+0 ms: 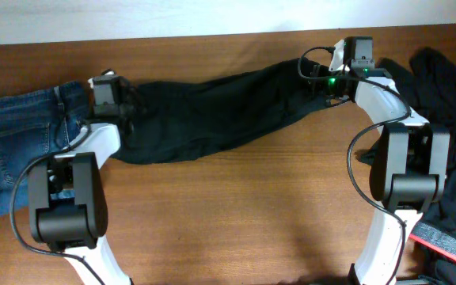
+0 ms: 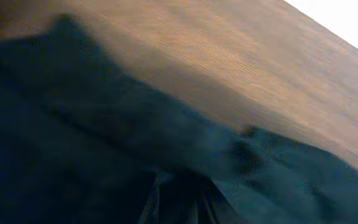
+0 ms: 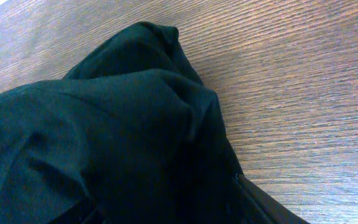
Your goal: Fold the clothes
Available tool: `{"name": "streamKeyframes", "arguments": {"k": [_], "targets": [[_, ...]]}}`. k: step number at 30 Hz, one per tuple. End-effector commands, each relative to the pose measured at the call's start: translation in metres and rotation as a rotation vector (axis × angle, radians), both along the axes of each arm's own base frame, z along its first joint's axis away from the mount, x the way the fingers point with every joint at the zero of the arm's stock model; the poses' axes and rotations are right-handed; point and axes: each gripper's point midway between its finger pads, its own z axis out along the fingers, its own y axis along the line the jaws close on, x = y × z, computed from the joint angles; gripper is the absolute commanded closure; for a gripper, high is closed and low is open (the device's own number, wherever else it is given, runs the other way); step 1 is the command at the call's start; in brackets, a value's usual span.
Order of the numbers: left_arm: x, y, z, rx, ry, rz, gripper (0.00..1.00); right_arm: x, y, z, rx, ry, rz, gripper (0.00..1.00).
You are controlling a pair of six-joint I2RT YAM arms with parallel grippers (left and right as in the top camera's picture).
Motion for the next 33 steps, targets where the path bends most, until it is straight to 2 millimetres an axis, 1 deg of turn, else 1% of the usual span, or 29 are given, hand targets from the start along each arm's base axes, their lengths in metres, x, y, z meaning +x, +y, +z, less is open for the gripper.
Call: {"name": "streamKeyframes", "arguments": {"k": [1,3,5,7,9,11,12,13,15,16,18,19,22,23,24,27,29,31,33], "targets": [[0.0,0.022,-0.002,0.029,0.006,0.1,0.78,-0.005,0.005,-0.016,0.0,0.048,0.002,0.43],[0.0,0.03,-0.001,0.047,0.003,0.125,0.79,-0.007,0.005,-0.017,0.001,0.057,0.003,0.44],[-0.001,0.031,-0.003,0.052,0.011,0.13,0.78,-0.009,0.005,-0.018,0.002,0.068,0.003,0.44],[-0.007,0.031,-0.009,0.054,0.046,0.127,0.79,-0.012,0.005,-0.02,0.001,0.082,0.004,0.43],[-0.018,0.03,-0.018,0.055,0.103,0.126,0.79,-0.015,0.005,-0.022,-0.012,0.089,0.026,0.43],[-0.035,0.029,-0.032,0.054,0.193,0.123,0.8,-0.017,0.004,-0.023,-0.022,0.094,0.033,0.42],[-0.045,0.028,-0.038,0.054,0.243,0.121,0.83,-0.017,0.003,-0.023,-0.024,0.096,0.031,0.42],[-0.065,0.027,-0.05,0.054,0.336,0.117,0.84,-0.017,0.001,-0.023,-0.027,0.095,0.027,0.42],[-0.089,0.025,-0.06,0.054,0.444,0.113,0.89,-0.016,0.001,-0.023,-0.027,0.092,0.026,0.39],[-0.099,0.025,-0.064,0.055,0.487,0.112,0.9,-0.016,0.001,-0.022,-0.027,0.091,0.026,0.38],[-0.112,0.029,-0.067,0.072,0.54,0.123,0.91,-0.015,0.001,-0.022,-0.027,0.086,0.027,0.34],[-0.116,0.032,-0.067,0.09,0.554,0.133,0.91,-0.015,0.001,-0.022,-0.026,0.084,0.028,0.3],[-0.115,0.035,-0.067,0.106,0.551,0.143,0.92,-0.016,0.011,-0.02,-0.014,0.068,0.101,0.18],[-0.113,0.035,-0.066,0.106,0.541,0.143,0.91,-0.017,0.011,-0.02,-0.023,0.064,0.122,0.06],[-0.111,0.035,-0.066,0.106,0.536,0.143,0.91,-0.017,0.01,-0.02,-0.036,0.059,0.133,0.01],[-0.108,0.034,-0.065,0.106,0.52,0.141,0.91,-0.012,0.001,-0.018,-0.055,0.031,0.132,0.01],[-0.107,0.034,-0.065,0.106,0.519,0.141,0.91,-0.01,0.001,-0.016,-0.041,0.015,0.141,0.01],[-0.108,0.034,-0.065,0.106,0.52,0.141,0.91,-0.011,-0.003,-0.016,-0.035,0.014,0.153,0.01],[-0.107,0.034,-0.065,0.106,0.519,0.141,0.91,-0.015,-0.001,-0.019,-0.021,0.031,0.158,0.01]]}}
